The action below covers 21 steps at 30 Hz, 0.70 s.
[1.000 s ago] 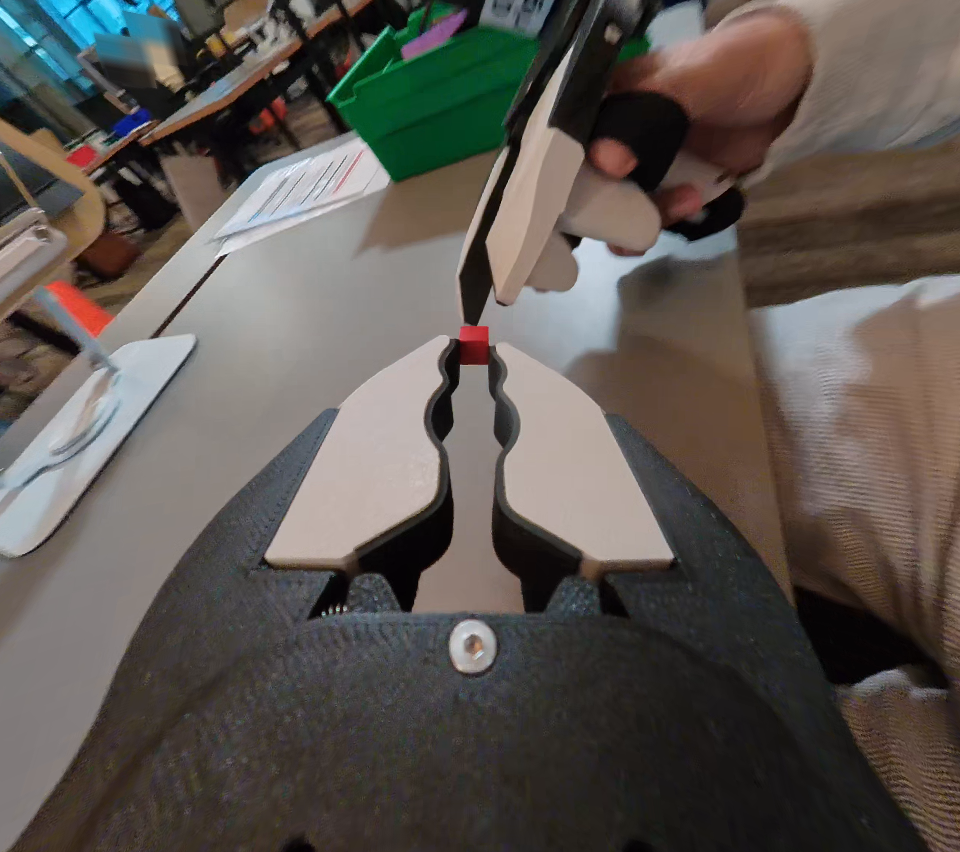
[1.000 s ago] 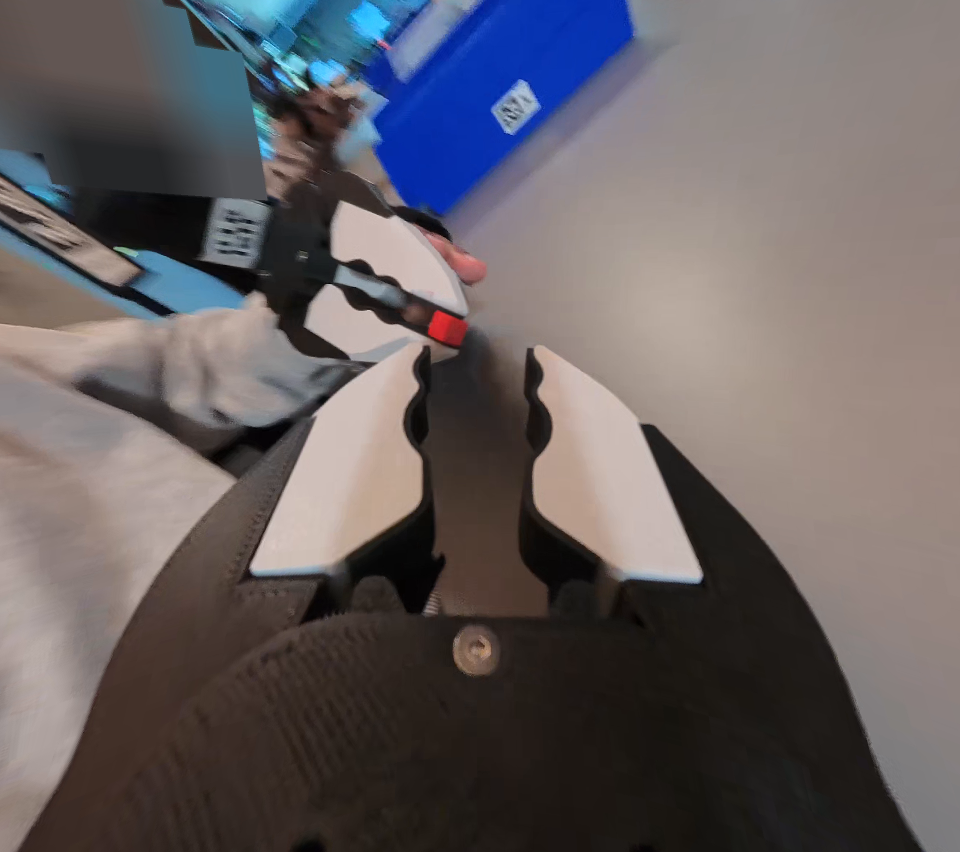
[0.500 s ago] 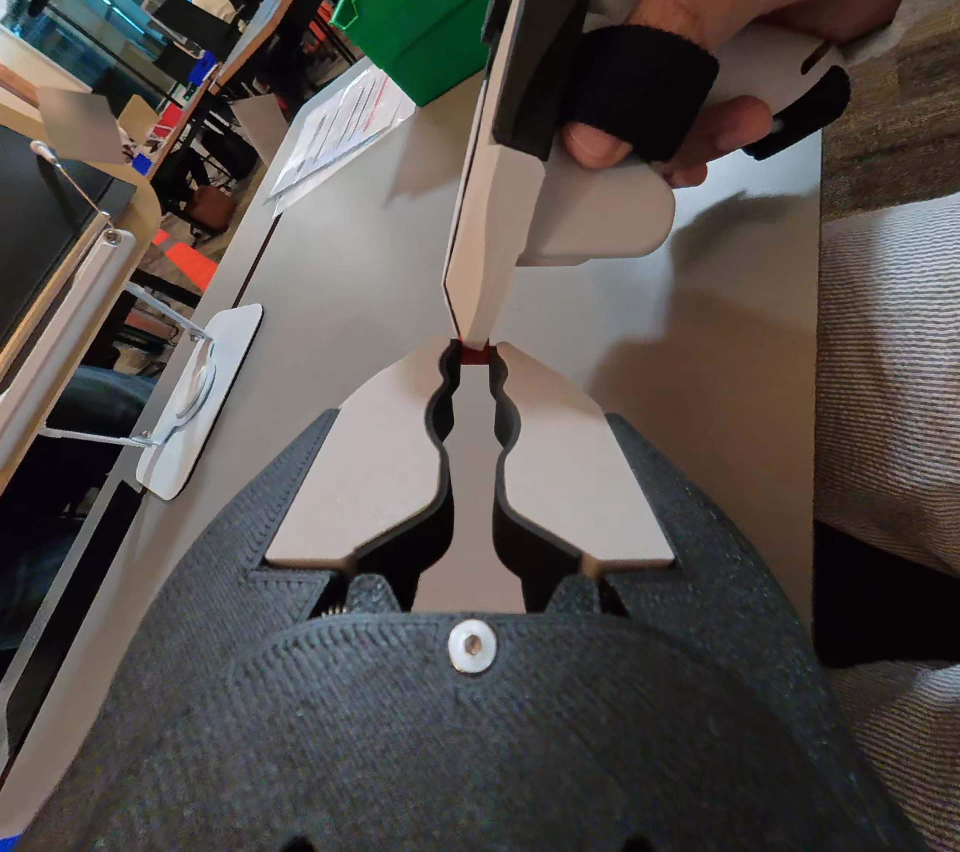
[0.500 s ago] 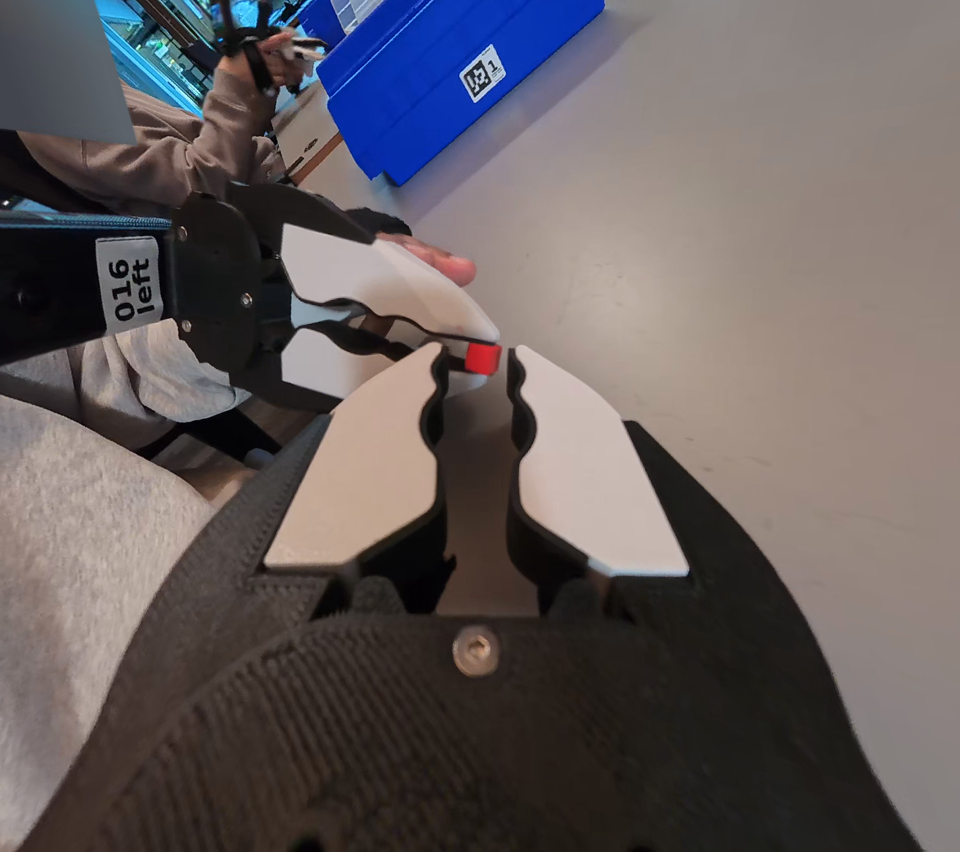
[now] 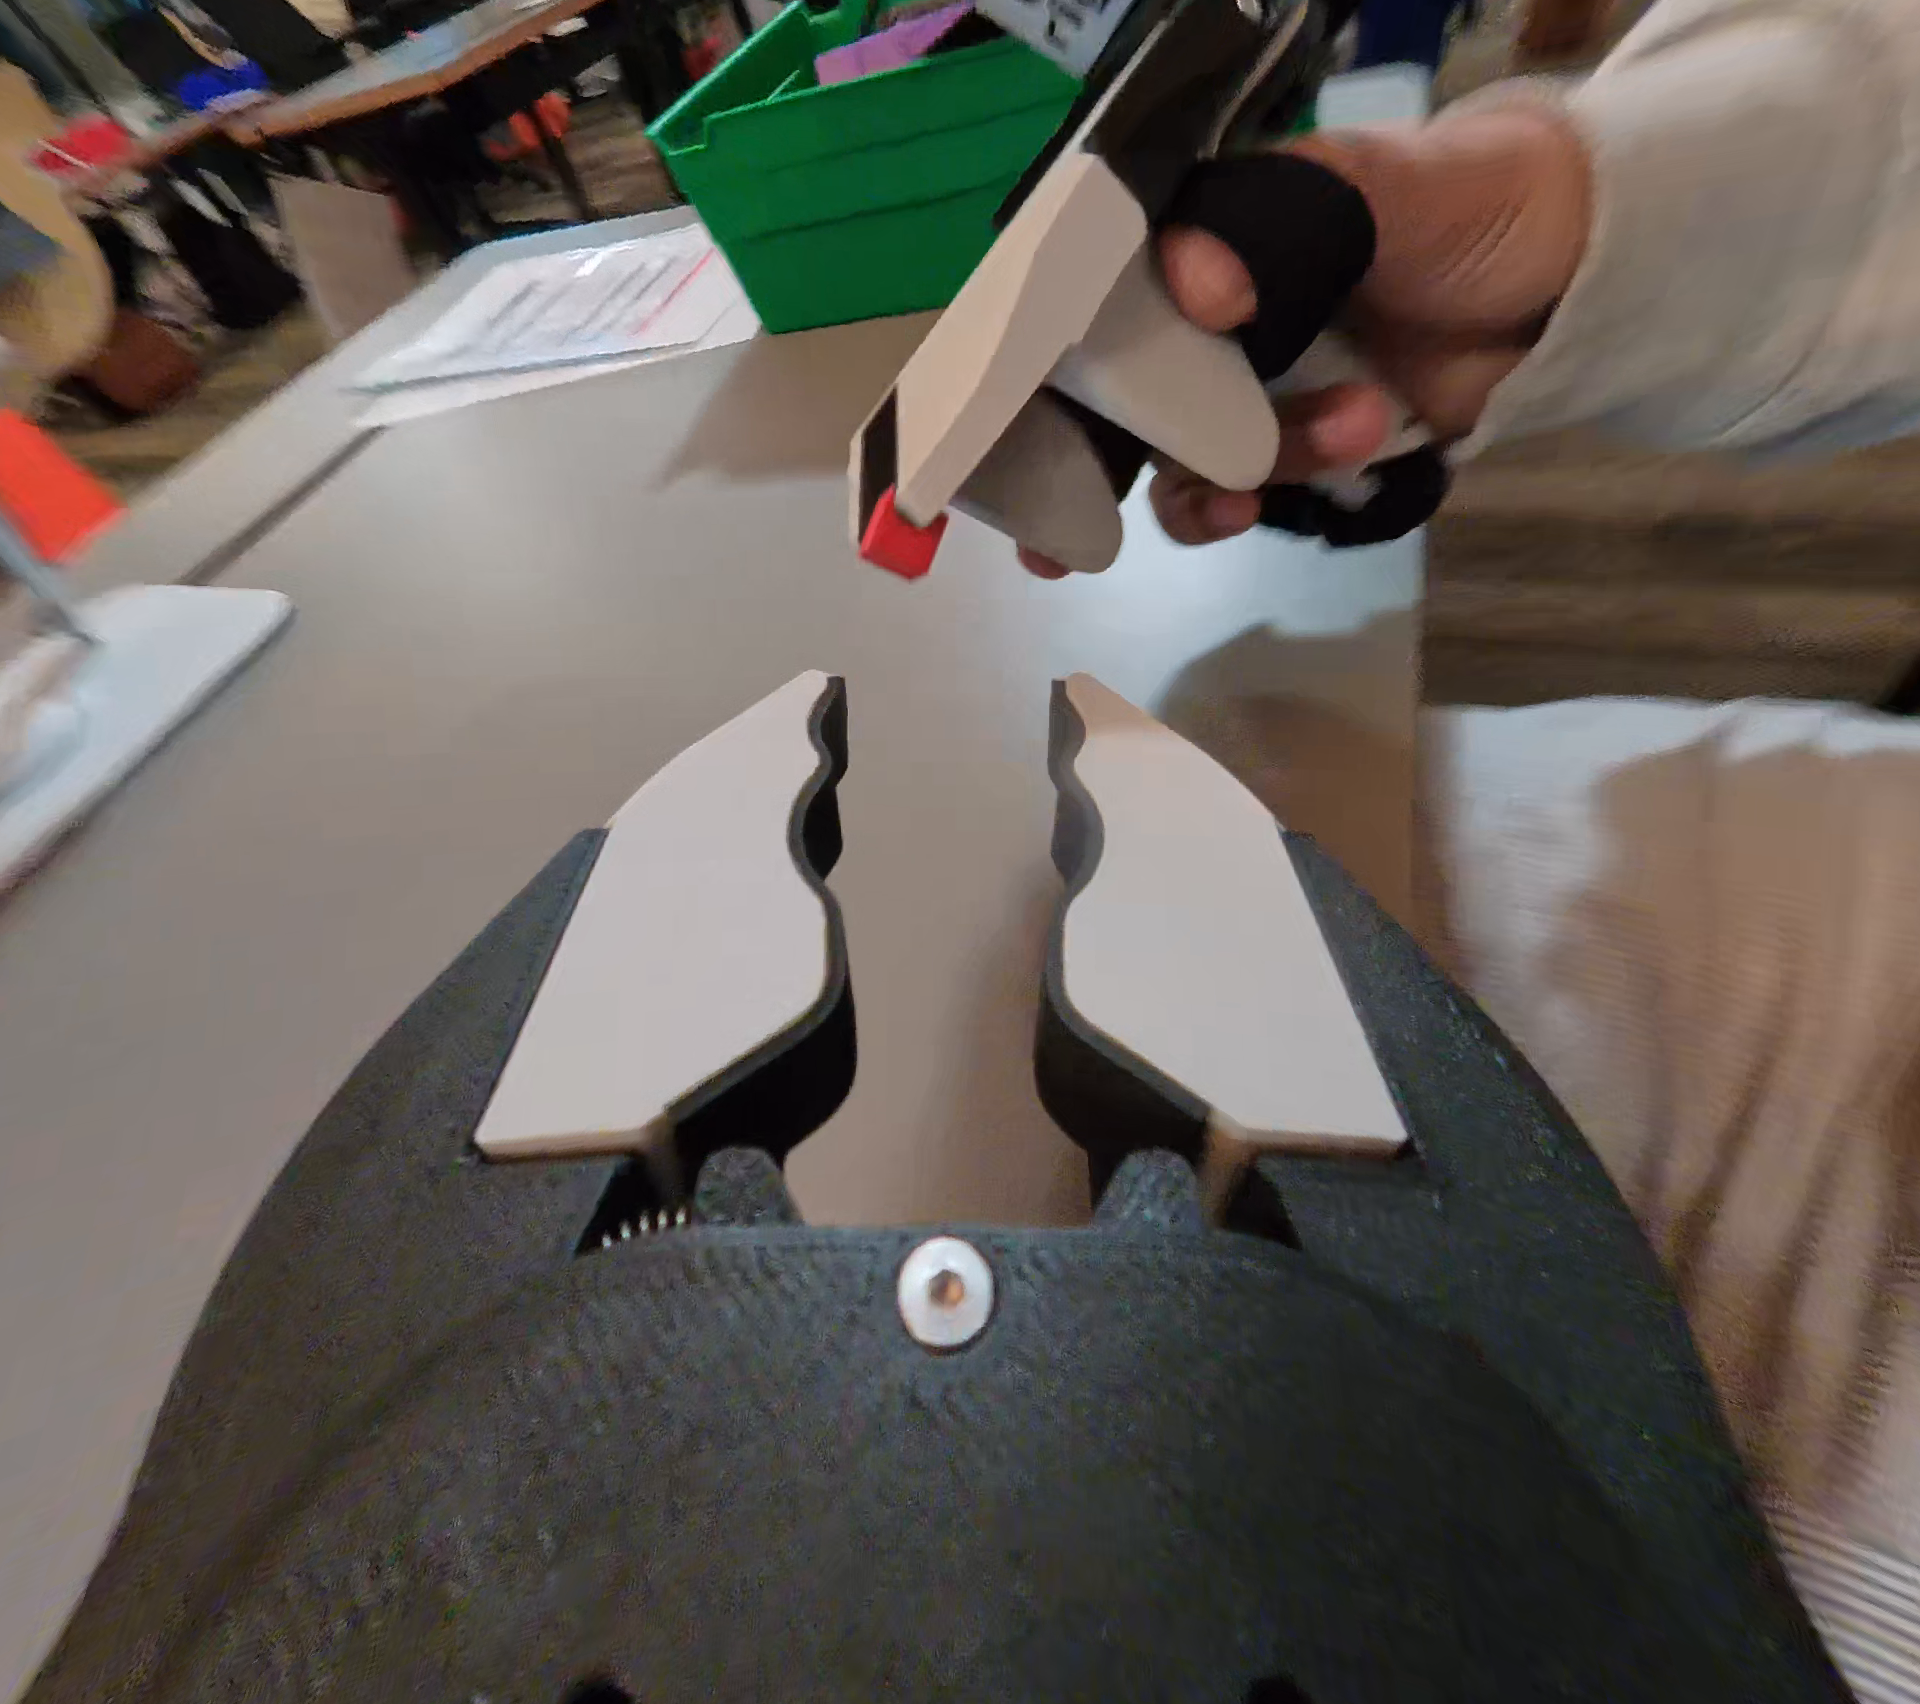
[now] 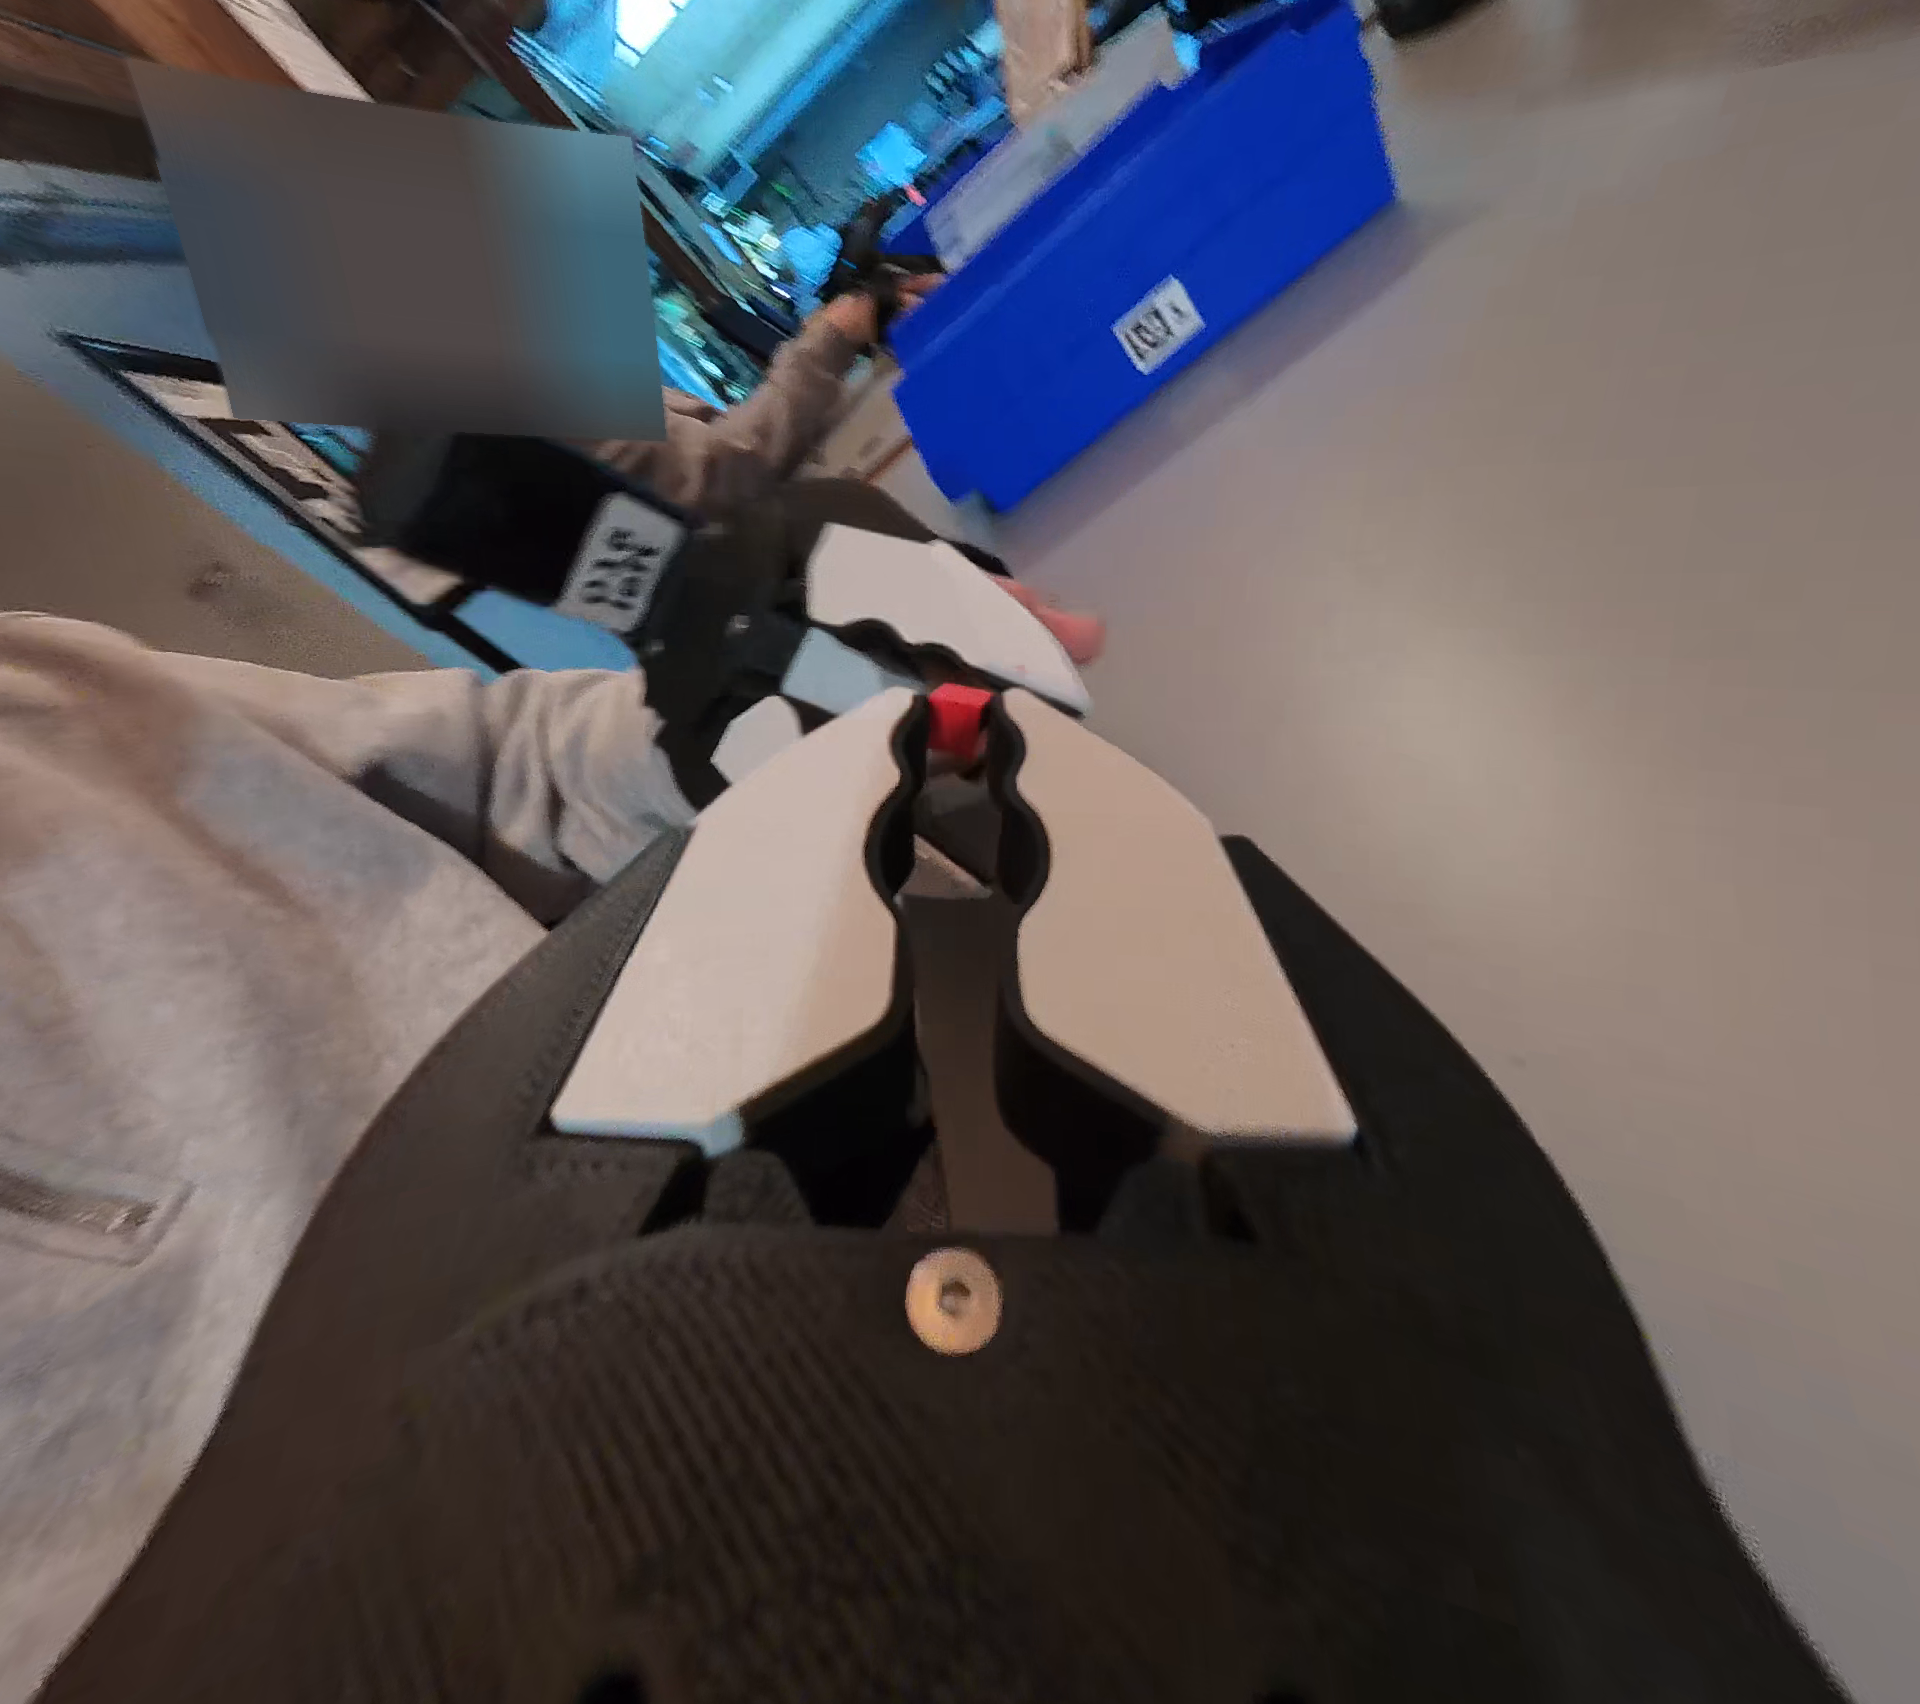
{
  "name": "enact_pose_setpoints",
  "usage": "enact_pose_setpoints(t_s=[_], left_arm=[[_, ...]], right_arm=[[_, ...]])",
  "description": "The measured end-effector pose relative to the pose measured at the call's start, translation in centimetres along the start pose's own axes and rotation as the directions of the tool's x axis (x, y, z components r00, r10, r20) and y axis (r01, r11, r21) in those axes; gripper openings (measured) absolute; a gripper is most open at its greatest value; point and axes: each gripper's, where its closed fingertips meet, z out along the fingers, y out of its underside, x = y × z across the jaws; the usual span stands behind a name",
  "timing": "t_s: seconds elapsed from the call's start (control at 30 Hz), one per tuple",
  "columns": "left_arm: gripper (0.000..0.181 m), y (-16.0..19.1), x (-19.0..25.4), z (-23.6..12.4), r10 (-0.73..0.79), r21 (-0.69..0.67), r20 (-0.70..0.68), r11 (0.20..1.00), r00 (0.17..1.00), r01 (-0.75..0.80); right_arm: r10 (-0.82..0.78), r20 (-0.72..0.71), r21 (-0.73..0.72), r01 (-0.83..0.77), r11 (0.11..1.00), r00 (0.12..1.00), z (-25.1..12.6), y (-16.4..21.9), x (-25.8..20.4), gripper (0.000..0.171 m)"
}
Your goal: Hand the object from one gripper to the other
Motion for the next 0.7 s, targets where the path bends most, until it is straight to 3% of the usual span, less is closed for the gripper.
enact_pose_setpoints(t_s=[0.03, 0.17, 0.23, 0.53, 0.7], left_arm=[[0.035, -0.4, 0.4, -0.1, -0.078, 0.029, -0.062, 0.996, 0.995, 0.08], [0.033, -2.6, 1.4, -1.1, -0.394, 0.111, -0.344, 0.884, 0.852, 0.454], [0.034, -3.5, 1.2, -1.7, -0.472, 0.13, -0.438, 0.809, 0.765, 0.574], [0.027, -5.6, 2.4, -3.5, -0.505, 0.077, -0.692, 0.659, 0.516, 0.749], [0.023, -6.3, 2.4, -4.5, -0.515, -0.012, -0.795, 0.544, 0.322, 0.839]], right_arm=[[-0.011, 0.05, 0.028, 0.01, 1.0, 0.999, -0.2, -0.4, -0.6, 0.011], [-0.139, 0.161, 0.063, 0.13, 0.989, 0.977, -0.7, -0.8, -2.6, 0.011], [-0.21, 0.177, 0.038, 0.207, 0.978, 0.961, -0.4, -0.3, -3.4, 0.011], [-0.399, 0.172, 0.061, 0.394, 0.917, 0.901, -0.1, -0.1, -5.5, 0.011], [-0.54, 0.146, 0.059, 0.538, 0.841, 0.829, -0.1, 0.1, -6.1, 0.011]])
